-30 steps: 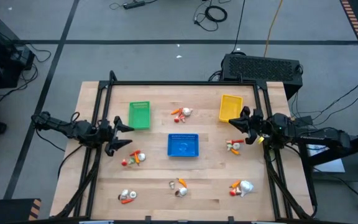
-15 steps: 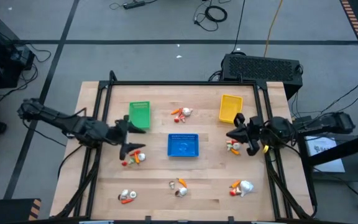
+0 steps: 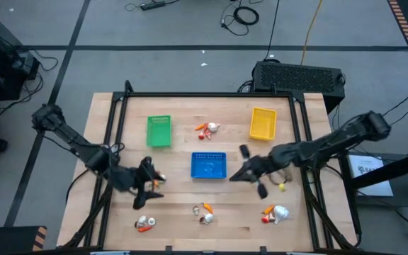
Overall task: Sort produce into baskets
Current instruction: Put the bottom left green mushroom into the blue bin
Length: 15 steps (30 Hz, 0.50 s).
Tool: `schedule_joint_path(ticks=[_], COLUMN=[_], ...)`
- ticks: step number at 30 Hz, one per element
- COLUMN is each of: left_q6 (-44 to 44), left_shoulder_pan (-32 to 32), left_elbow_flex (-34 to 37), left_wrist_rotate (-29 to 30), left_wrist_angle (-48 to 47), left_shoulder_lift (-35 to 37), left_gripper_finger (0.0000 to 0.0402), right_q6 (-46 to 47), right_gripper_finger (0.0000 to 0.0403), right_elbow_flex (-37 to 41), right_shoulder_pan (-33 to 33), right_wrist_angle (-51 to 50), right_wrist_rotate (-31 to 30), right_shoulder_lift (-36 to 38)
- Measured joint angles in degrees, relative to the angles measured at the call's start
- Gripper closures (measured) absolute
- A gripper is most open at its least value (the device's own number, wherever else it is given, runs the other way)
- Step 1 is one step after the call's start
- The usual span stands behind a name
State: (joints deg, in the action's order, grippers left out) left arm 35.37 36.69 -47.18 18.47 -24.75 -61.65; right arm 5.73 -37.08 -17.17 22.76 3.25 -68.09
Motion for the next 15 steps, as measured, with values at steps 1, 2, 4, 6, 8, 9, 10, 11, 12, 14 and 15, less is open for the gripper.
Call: schedule_joint_path(ticks=[1, 2, 4, 6, 8, 9, 10, 11, 12, 14, 15], left_q6=[0.9, 1.9, 4.7, 8.2, 12.1, 13.8, 15.1, 16.0, 16.7, 16.9, 16.9], left_shoulder_pan=[1.6, 3.0, 5.8, 8.5, 11.3, 12.8, 14.3, 15.6, 16.7, 18.5, 19.3], left_elbow_flex=[0.0, 0.0, 0.0, 0.0, 0.0, 0.0, 0.0, 0.0, 0.0, 0.0, 0.0], left_wrist_rotate=[0.6, 1.4, 2.7, 2.9, 3.5, 3.8, 4.0, 4.4, 5.0, 6.6, 7.5], left_wrist_angle=[0.0, 0.2, 0.4, 0.3, 0.7, 1.1, 1.4, 1.9, 2.6, 4.3, 5.0], left_shoulder_lift=[-1.0, -1.9, -3.8, -6.0, -8.4, -9.9, -11.3, -12.8, -14.2, -16.8, -18.1], left_gripper_finger=[0.0108, 0.0108, 0.0108, 0.0108, 0.0108, 0.0108, 0.0108, 0.0108, 0.0108, 0.0108, 0.0108], right_q6=[-1.0, -1.9, -3.6, -4.9, -4.5, -4.1, -3.4, -2.8, -2.2, -2.1, -2.2], right_gripper_finger=[0.0403, 0.0403, 0.0403, 0.0403, 0.0403, 0.0403, 0.0403, 0.0403, 0.0403, 0.0403, 0.0403], right_elbow_flex=[-2.3, -4.6, -8.8, -12.8, -16.0, -17.2, -18.4, -19.4, -20.4, -22.1, -22.9], right_shoulder_pan=[-0.4, -0.8, -1.3, -1.5, -1.4, -1.4, -1.4, -1.6, -1.8, -2.5, -2.9], right_wrist_angle=[-0.5, -1.4, -3.9, -6.6, -8.7, -9.4, -9.7, -9.7, -9.7, -9.7, -9.7], right_wrist_rotate=[0.0, 0.0, 0.0, 0.1, 0.0, 0.0, 0.0, -0.1, -0.1, -0.1, -0.1], right_shoulder_lift=[-2.7, -5.3, -9.7, -13.8, -17.3, -19.0, -20.7, -22.2, -23.7, -25.9, -27.0])
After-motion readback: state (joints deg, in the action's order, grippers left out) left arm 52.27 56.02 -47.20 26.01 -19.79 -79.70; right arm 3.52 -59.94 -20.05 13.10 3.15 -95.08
